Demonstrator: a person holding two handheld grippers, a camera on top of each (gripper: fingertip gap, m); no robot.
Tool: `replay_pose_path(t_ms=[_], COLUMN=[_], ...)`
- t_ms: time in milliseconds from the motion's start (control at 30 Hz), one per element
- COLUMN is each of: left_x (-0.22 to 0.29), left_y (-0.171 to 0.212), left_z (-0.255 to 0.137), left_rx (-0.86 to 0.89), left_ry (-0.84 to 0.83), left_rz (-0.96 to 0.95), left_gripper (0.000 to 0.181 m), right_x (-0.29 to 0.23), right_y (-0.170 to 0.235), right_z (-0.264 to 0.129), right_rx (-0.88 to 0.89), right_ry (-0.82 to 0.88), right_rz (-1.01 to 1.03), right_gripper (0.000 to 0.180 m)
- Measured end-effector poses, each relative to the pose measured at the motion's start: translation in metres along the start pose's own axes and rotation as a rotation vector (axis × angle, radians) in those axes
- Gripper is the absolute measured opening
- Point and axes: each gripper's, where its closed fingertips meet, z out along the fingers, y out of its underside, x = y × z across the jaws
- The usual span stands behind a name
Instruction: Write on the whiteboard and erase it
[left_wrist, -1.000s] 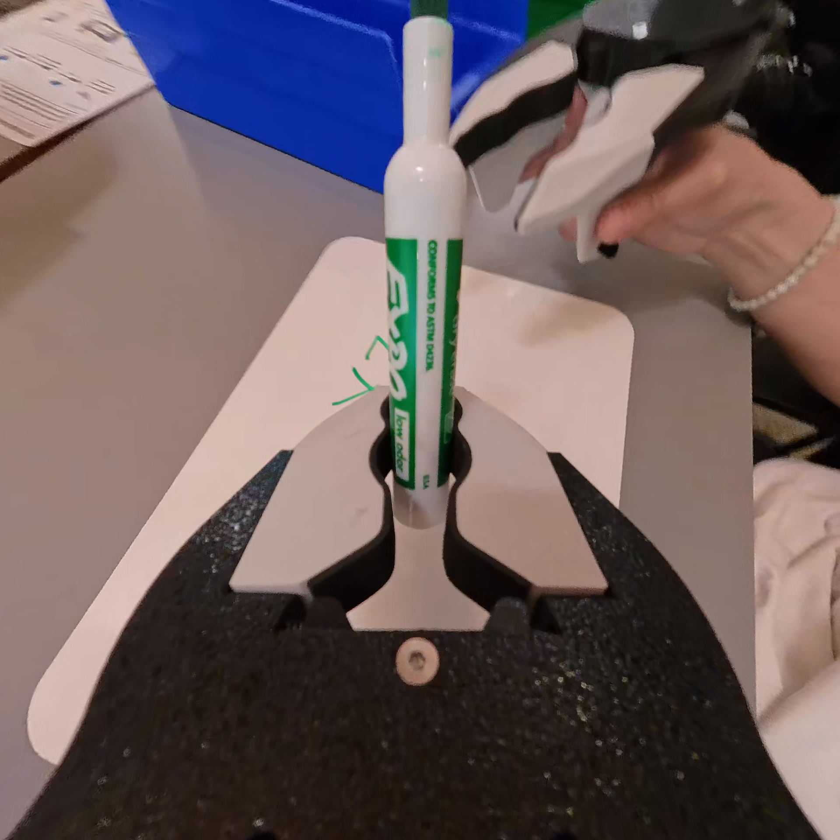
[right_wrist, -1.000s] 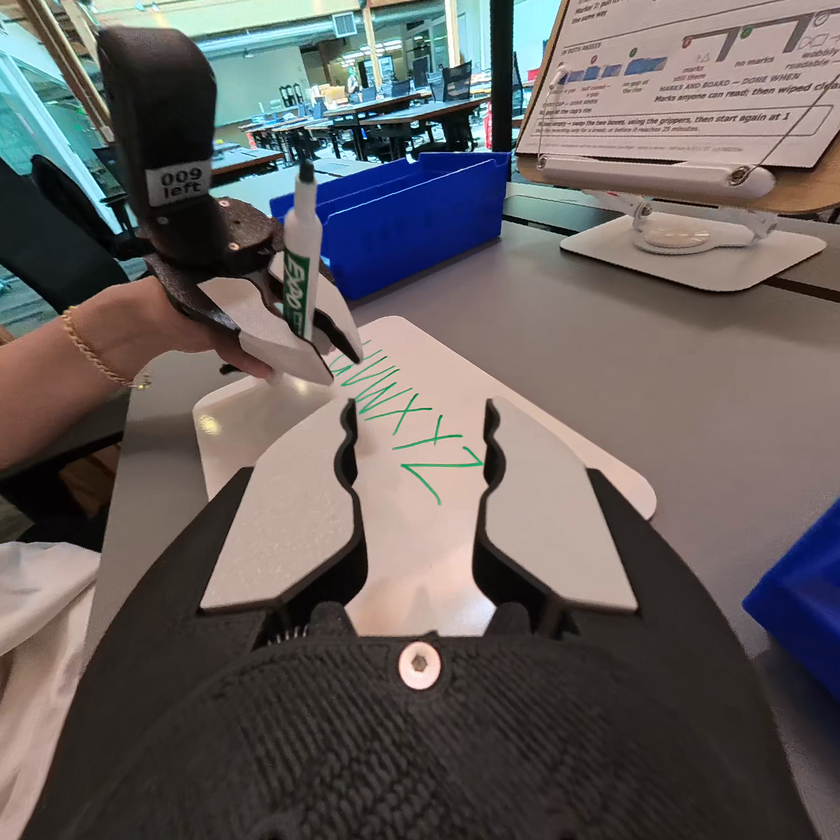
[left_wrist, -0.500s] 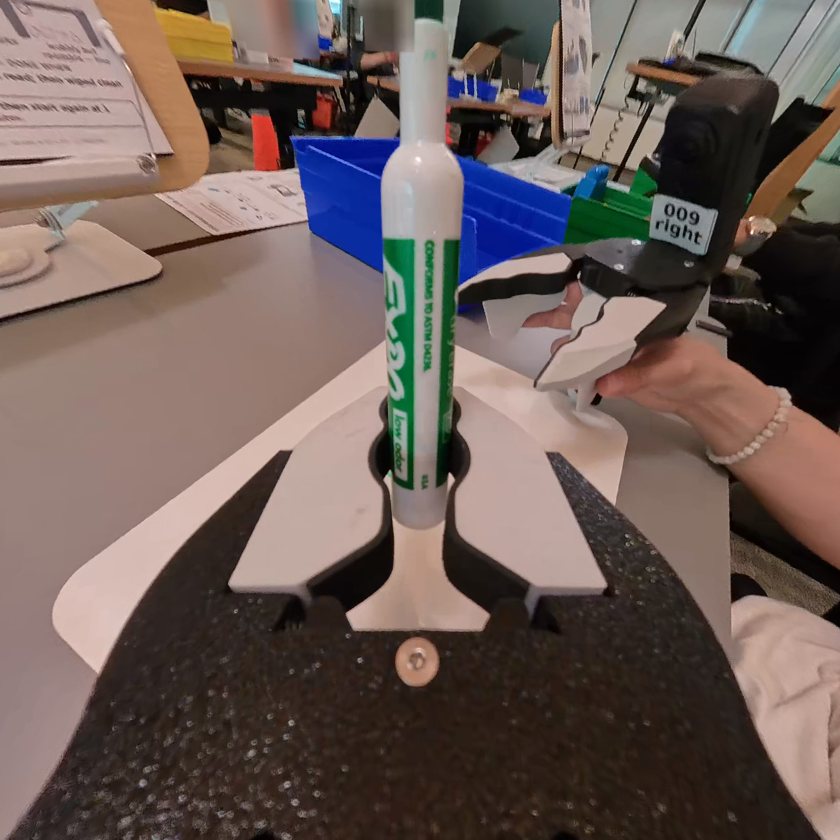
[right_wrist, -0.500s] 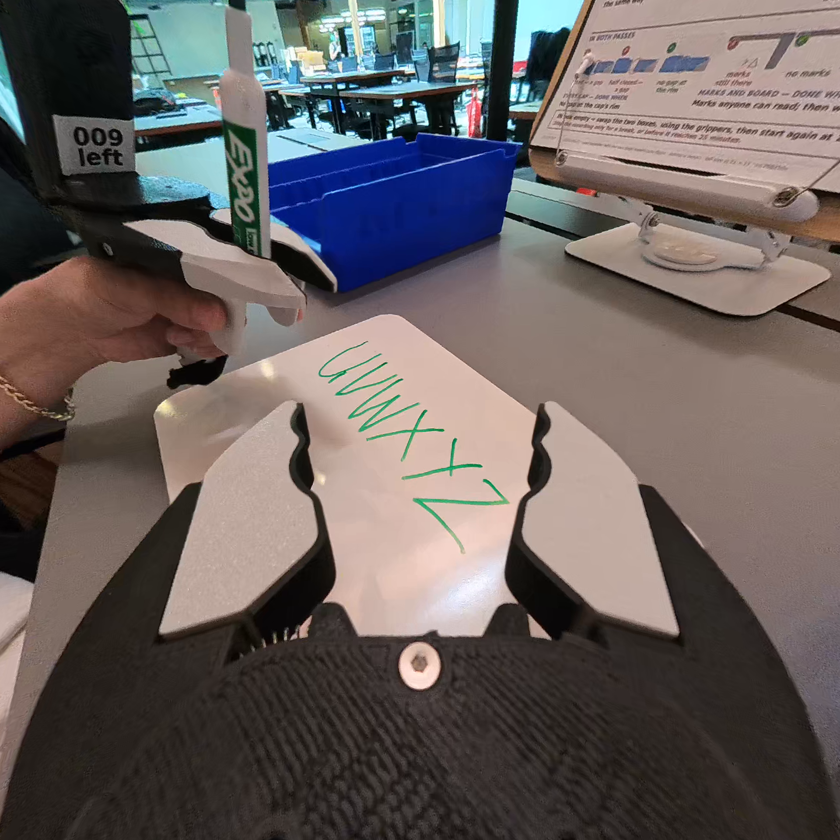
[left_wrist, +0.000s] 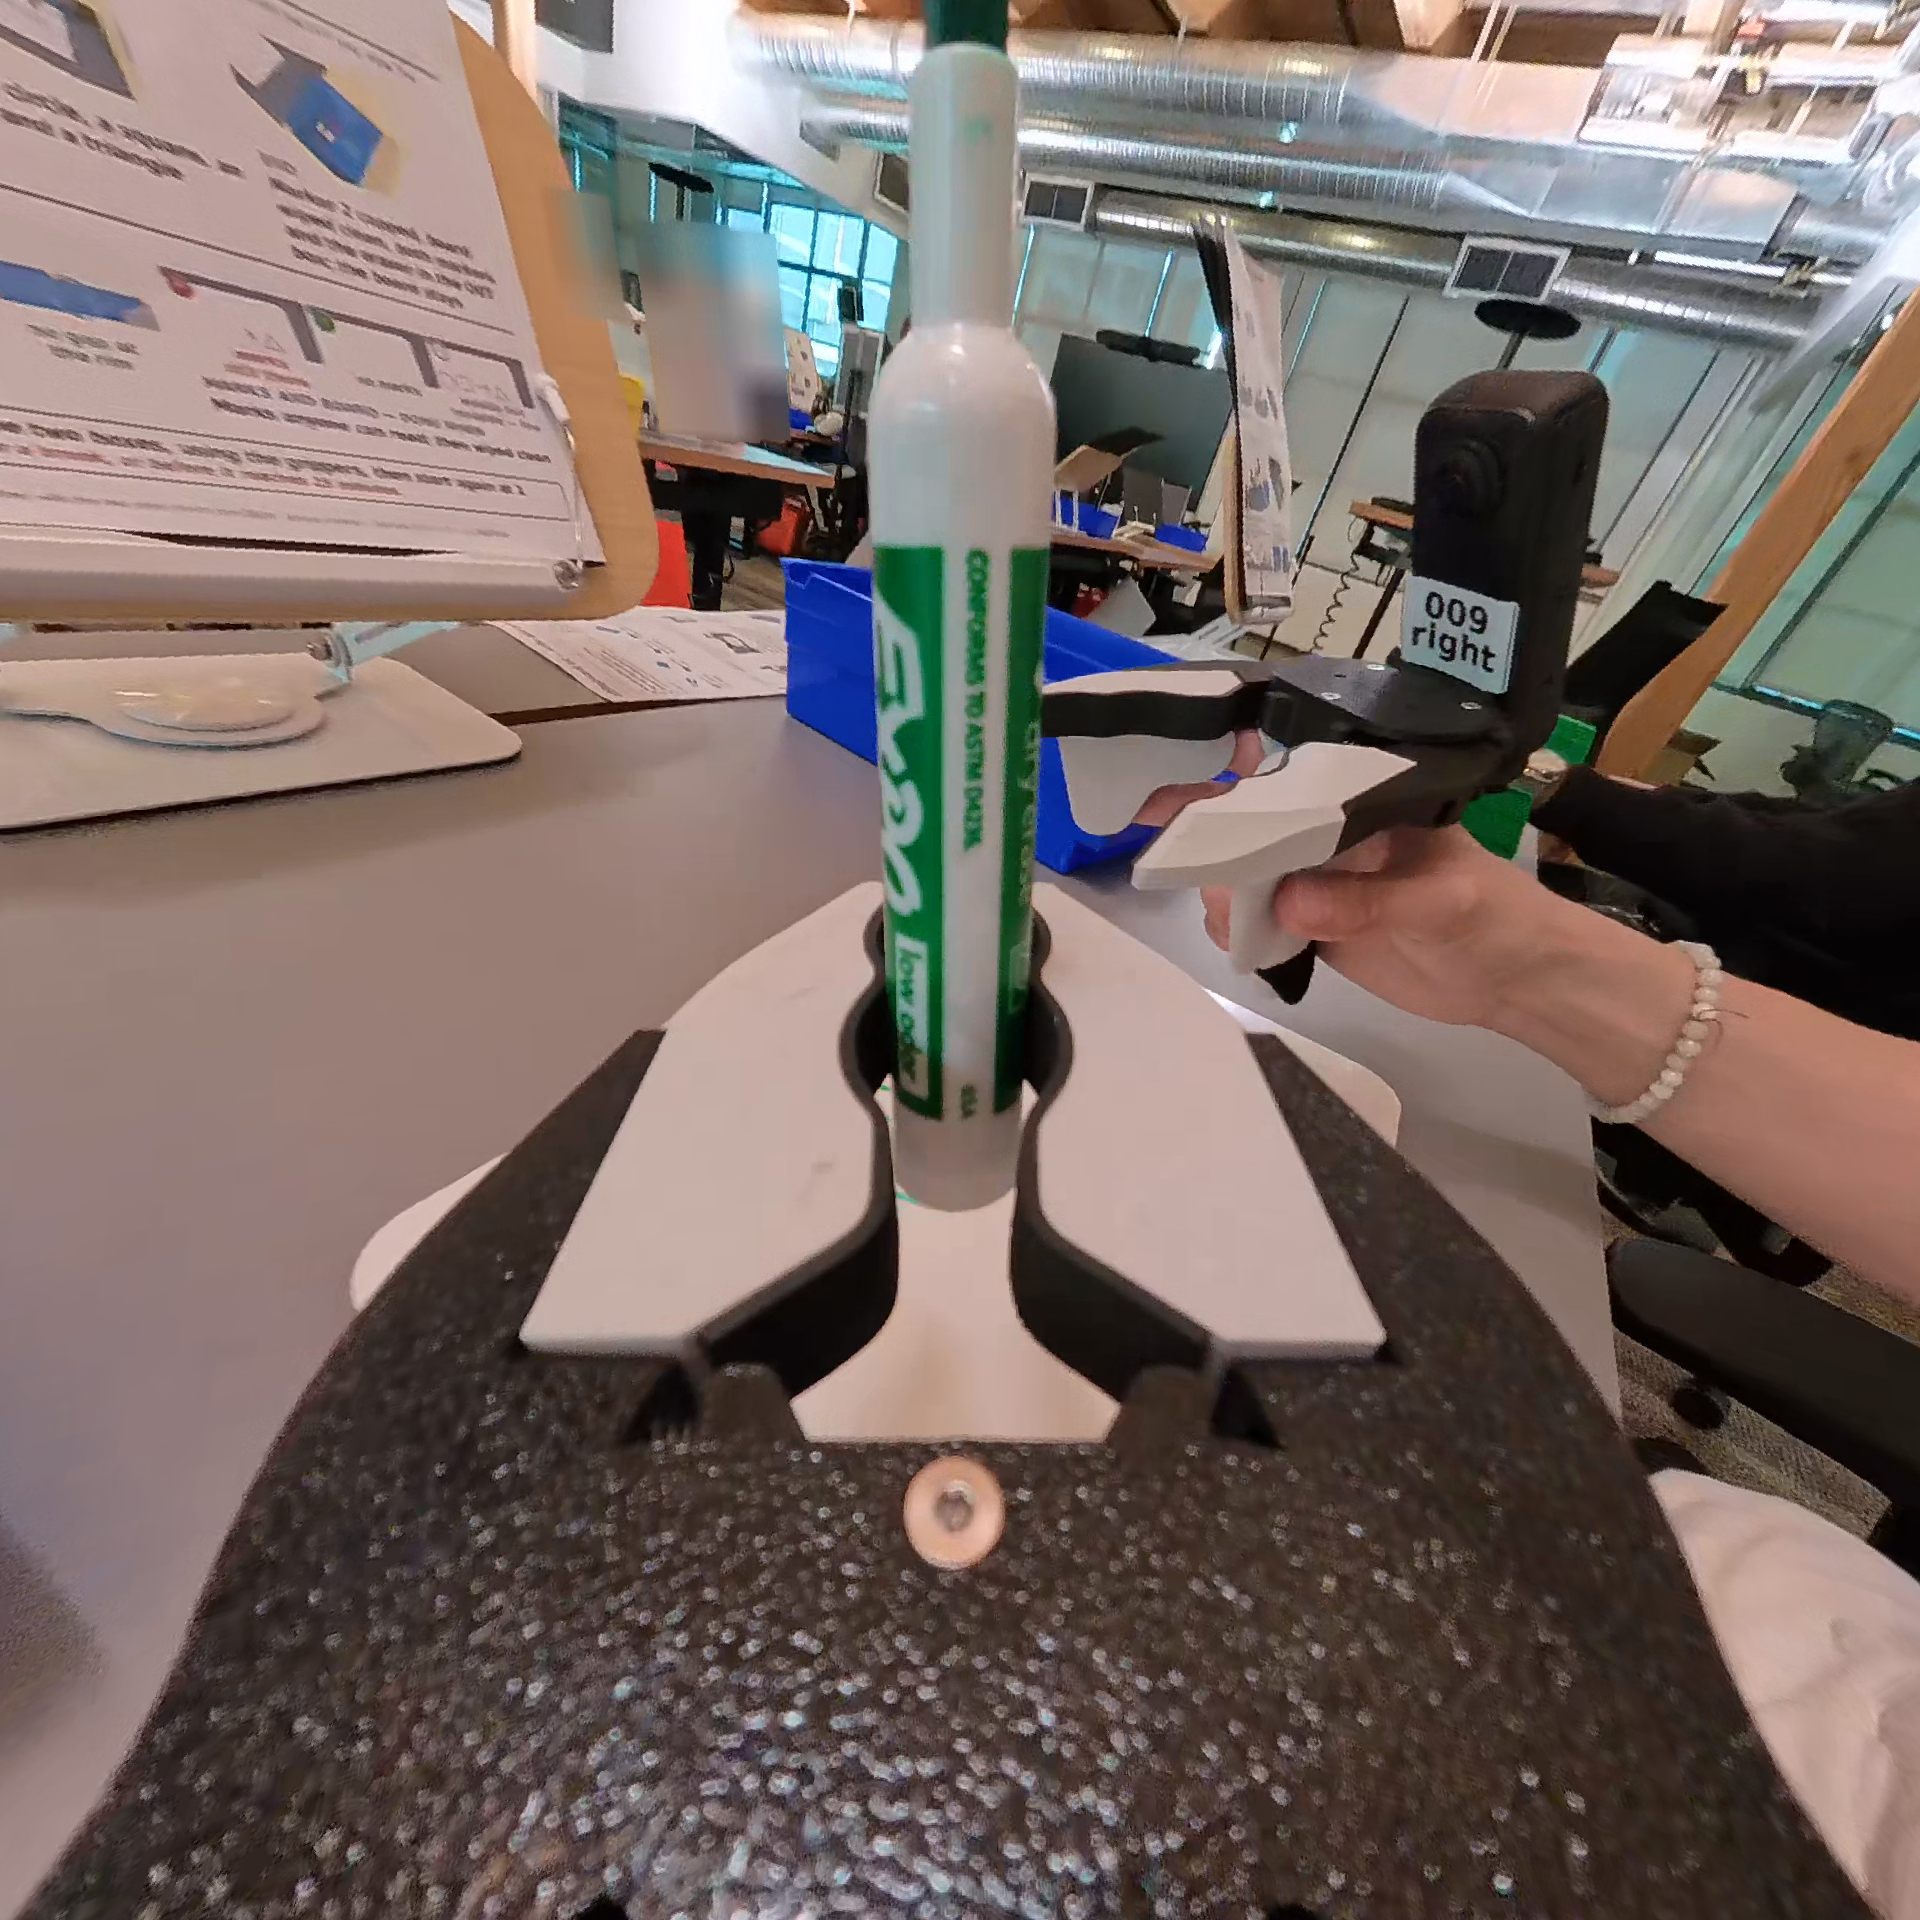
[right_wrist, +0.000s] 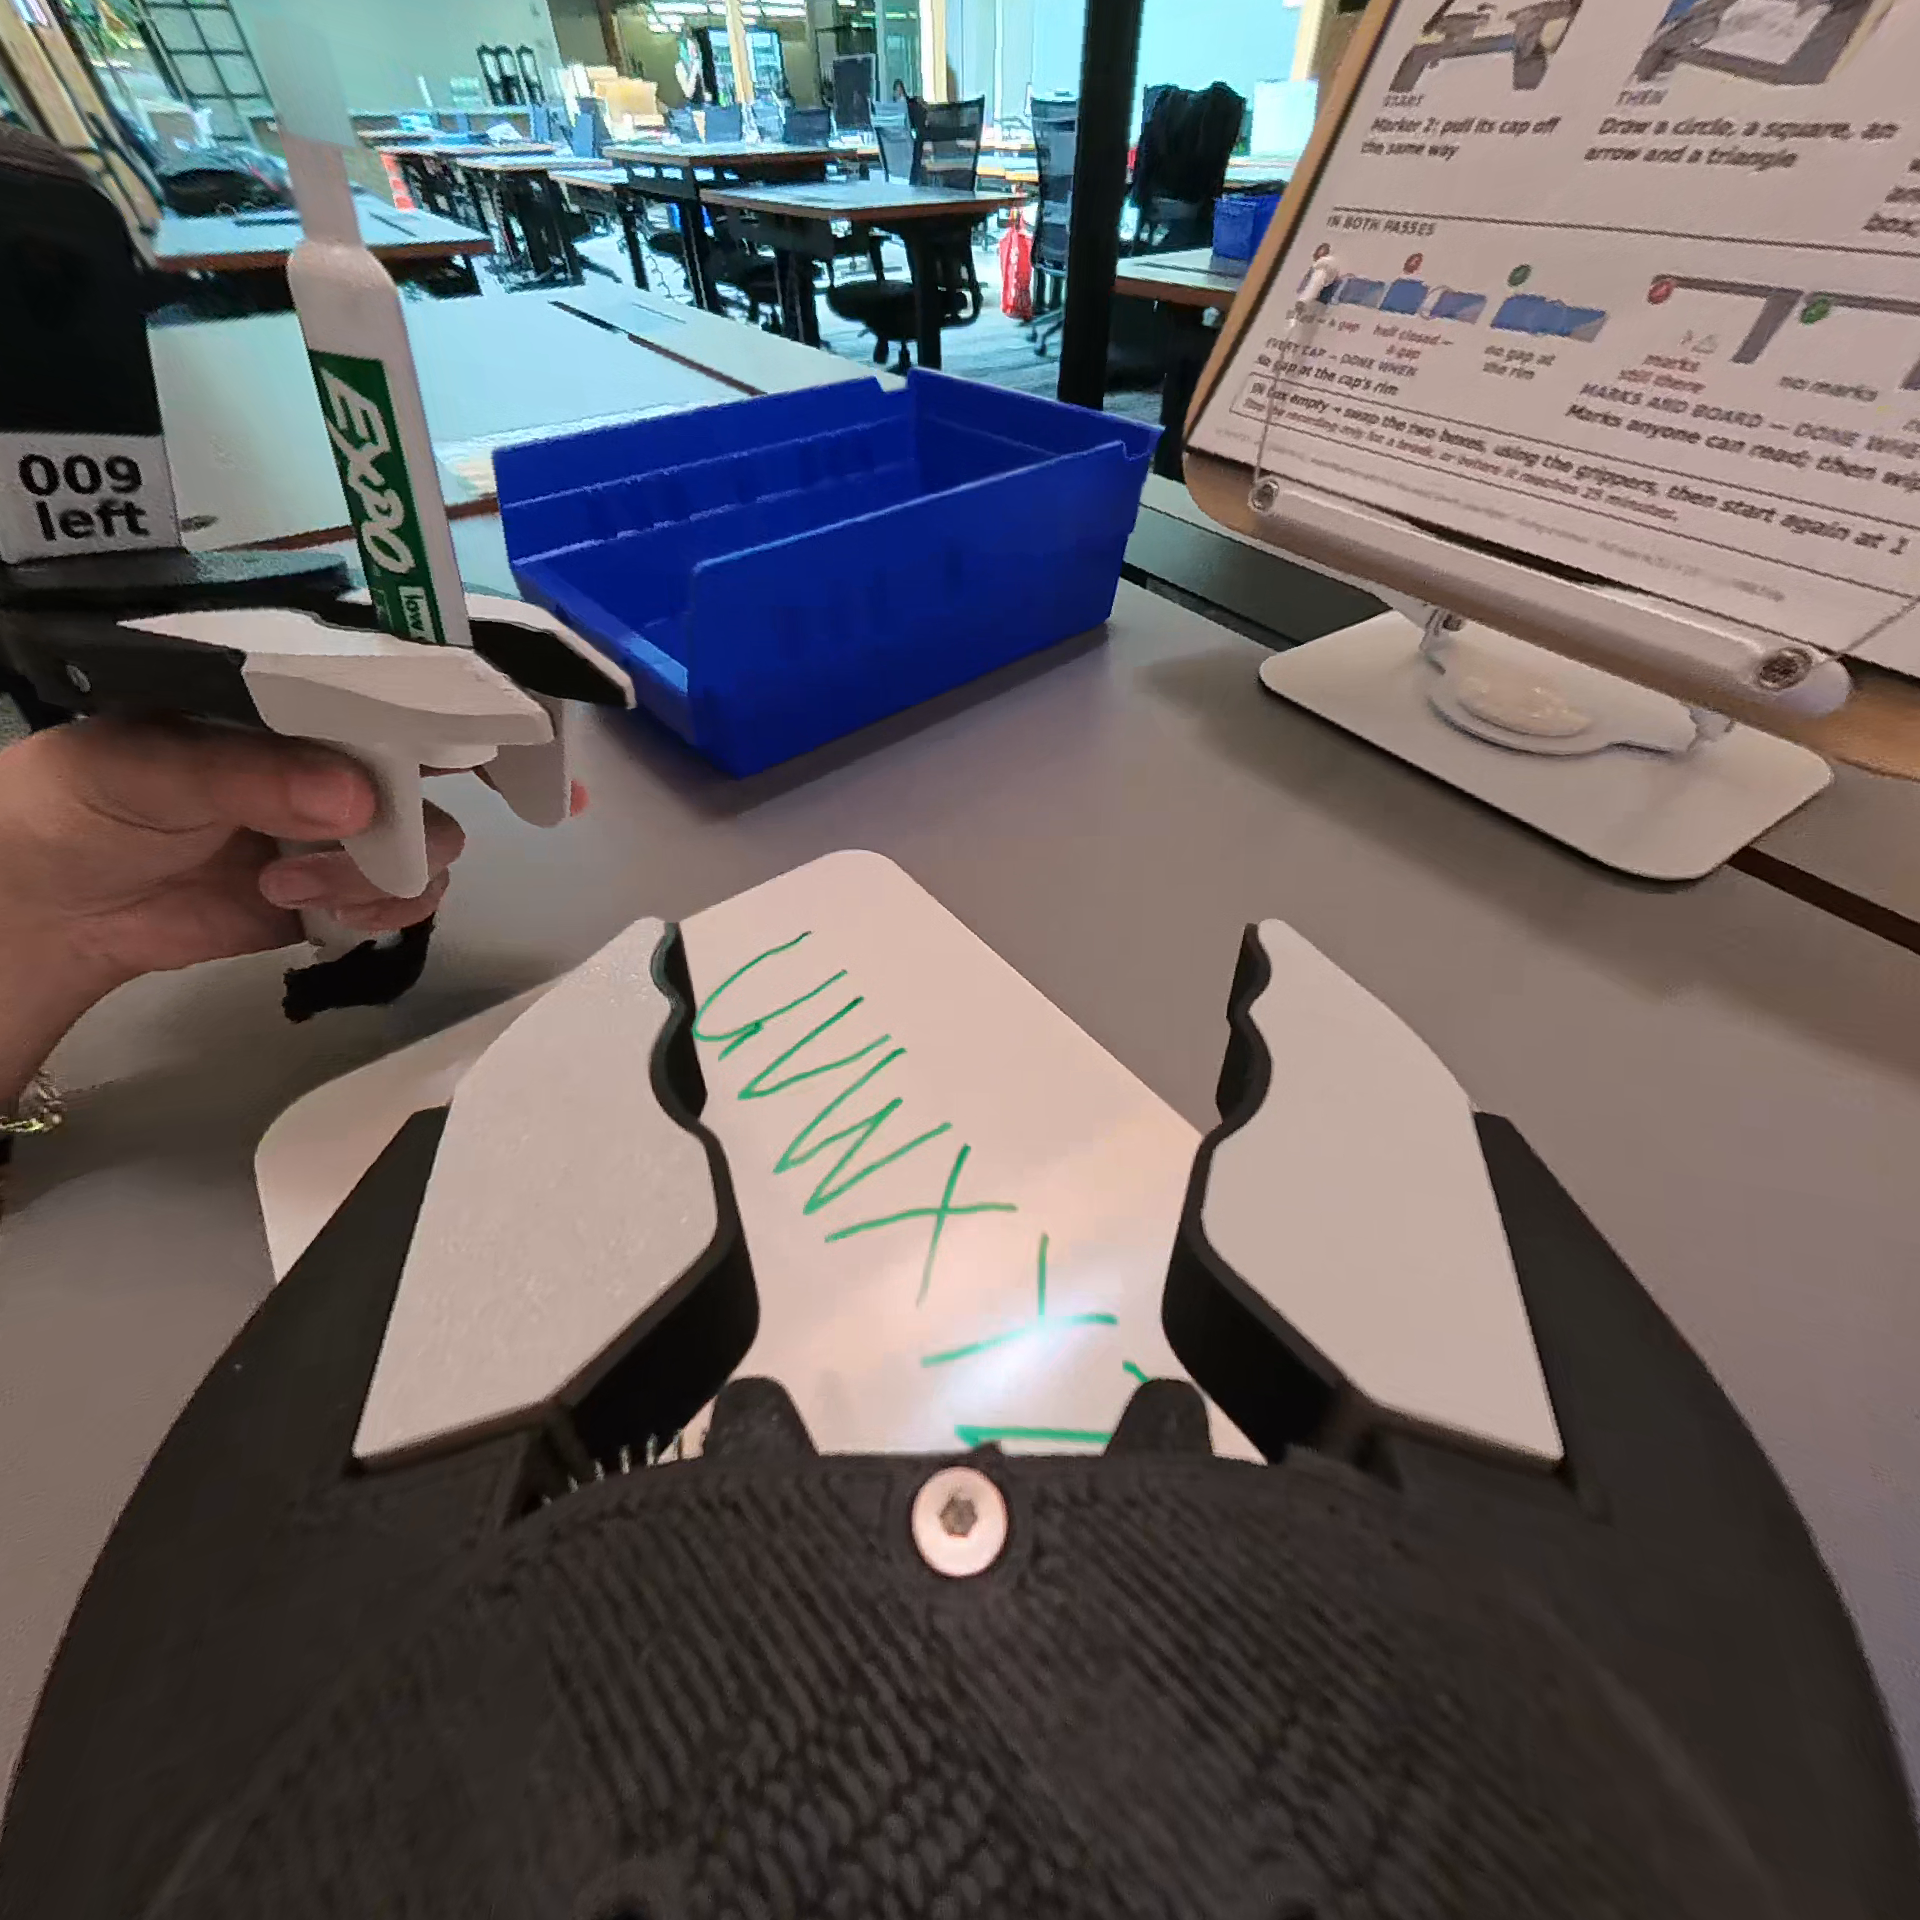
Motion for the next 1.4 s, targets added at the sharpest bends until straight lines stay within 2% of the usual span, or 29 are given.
replay_pose_path(t_ms=[367,533,733,867,1133,1400], left_x=[-0.037,-0.026,0.0,0.025,0.068,0.076], left_y=[-0.007,-0.023,-0.024,-0.003,0.039,0.068], left_z=[-0.066,-0.118,-0.192,-0.238,-0.314,-0.402], left_rx=[0.134,0.266,0.305,0.297,0.286,0.255], left_ry=[-0.116,-0.167,-0.208,-0.285,-0.451,-0.746], left_rz=[-0.071,-0.116,-0.152,-0.163,-0.197,-0.174], left_gripper=[0.019,0.019,0.02,0.02,0.02,0.02], right_x=[-0.018,-0.048,-0.094,-0.14,-0.262,-0.393], right_y=[0.001,0.002,-0.002,-0.013,-0.02,-0.011], right_z=[0.031,0.039,0.06,0.08,0.101,0.12], right_rx=[-0.034,-0.031,-0.005,0.043,0.093,0.059], right_ry=[0.059,0.023,-0.021,-0.089,-0.271,-0.667], right_rz=[-0.023,-0.023,-0.054,-0.034,-0.126,-0.192], right_gripper=[0.109,0.111,0.113,0.114,0.115,0.118])
